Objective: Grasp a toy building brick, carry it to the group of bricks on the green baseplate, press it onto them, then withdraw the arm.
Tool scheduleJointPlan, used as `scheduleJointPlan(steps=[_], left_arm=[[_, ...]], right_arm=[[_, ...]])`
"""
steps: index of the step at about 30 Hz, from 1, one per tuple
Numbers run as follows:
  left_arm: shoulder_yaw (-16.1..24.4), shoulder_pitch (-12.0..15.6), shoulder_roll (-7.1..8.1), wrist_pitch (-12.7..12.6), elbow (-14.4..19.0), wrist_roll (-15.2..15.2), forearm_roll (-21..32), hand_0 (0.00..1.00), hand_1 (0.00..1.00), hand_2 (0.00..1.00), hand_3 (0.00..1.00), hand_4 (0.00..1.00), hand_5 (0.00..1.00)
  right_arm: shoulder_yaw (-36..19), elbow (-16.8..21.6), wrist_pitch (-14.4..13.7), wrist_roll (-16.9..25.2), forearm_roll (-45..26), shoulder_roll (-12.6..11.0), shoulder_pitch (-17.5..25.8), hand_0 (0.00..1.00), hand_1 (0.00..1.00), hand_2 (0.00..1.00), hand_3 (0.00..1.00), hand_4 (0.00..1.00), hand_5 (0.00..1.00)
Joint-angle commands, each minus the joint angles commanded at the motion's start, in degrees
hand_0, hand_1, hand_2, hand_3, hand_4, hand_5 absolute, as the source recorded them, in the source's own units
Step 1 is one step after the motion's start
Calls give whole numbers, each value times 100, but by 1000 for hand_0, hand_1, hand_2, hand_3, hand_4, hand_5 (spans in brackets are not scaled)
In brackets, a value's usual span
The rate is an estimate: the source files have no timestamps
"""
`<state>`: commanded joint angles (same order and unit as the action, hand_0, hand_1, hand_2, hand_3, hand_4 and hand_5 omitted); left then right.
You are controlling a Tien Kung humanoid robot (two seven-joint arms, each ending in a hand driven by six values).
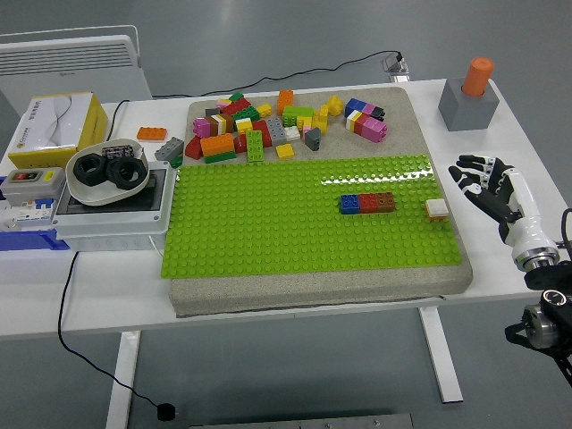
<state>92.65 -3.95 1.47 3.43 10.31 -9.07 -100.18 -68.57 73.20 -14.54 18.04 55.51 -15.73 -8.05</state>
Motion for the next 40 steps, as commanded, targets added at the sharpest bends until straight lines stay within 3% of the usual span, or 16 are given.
scheduleJointPlan(steps=[19,32,40], left_arm=[[-222,-125,-77,-157,0,116,244,746,749,766,788,859,665],[-321,-270,-119,-126,0,132,288,741,743,752,784,845,652],[-320,-399,-46,-120,0,125,277,740,740,748,782,832,639]], right_arm=[[-32,22,309,379,-2785,-94,-72,699,596,623,617,896,494],[-12,-94,262,345,-2861,-72,-48,699,584,619,604,891,504],[-36,-99,231,309,-2726,-77,-82,694,586,616,605,894,507]])
